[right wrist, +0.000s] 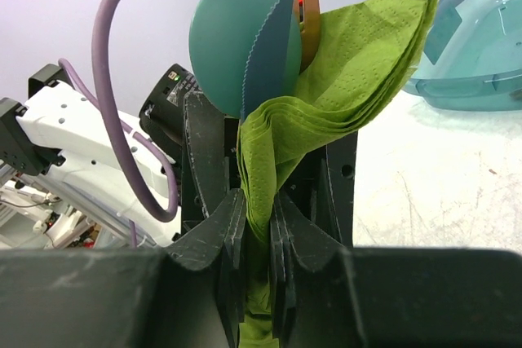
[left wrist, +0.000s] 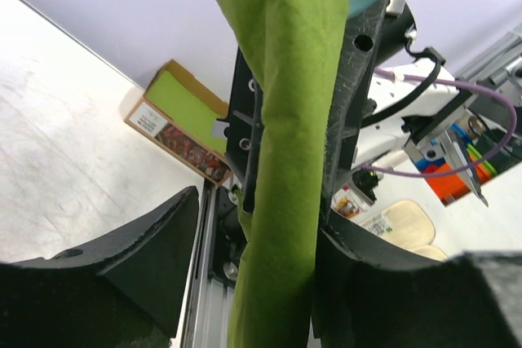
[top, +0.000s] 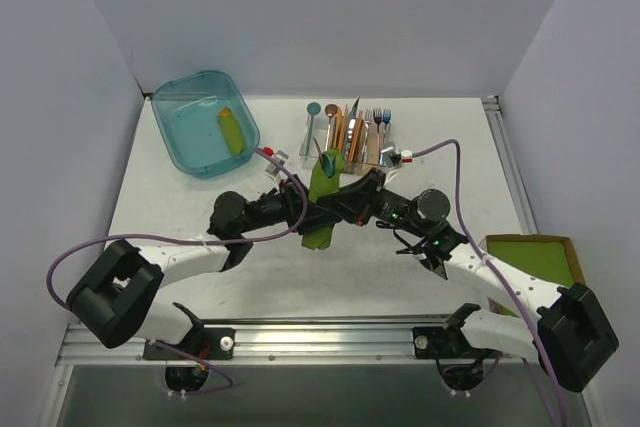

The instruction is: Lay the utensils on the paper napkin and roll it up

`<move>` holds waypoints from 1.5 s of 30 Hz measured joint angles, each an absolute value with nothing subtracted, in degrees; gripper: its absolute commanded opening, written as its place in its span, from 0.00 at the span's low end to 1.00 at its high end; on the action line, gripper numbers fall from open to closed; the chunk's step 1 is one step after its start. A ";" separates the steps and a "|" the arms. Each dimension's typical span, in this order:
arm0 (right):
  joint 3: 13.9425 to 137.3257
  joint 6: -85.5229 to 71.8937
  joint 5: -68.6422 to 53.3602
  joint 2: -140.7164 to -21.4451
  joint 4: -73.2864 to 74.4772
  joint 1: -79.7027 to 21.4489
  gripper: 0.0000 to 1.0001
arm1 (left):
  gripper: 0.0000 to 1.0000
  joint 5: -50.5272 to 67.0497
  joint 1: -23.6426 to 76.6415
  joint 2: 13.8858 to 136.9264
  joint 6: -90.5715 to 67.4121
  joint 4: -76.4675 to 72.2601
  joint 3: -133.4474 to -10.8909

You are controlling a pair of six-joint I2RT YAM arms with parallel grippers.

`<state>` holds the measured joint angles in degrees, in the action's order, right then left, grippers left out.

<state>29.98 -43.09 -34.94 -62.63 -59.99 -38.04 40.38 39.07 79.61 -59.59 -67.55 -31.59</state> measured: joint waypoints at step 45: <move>32.60 -39.62 -32.91 -65.69 -58.02 -38.61 0.63 | 0.02 31.68 40.10 76.20 -52.58 -60.36 -29.93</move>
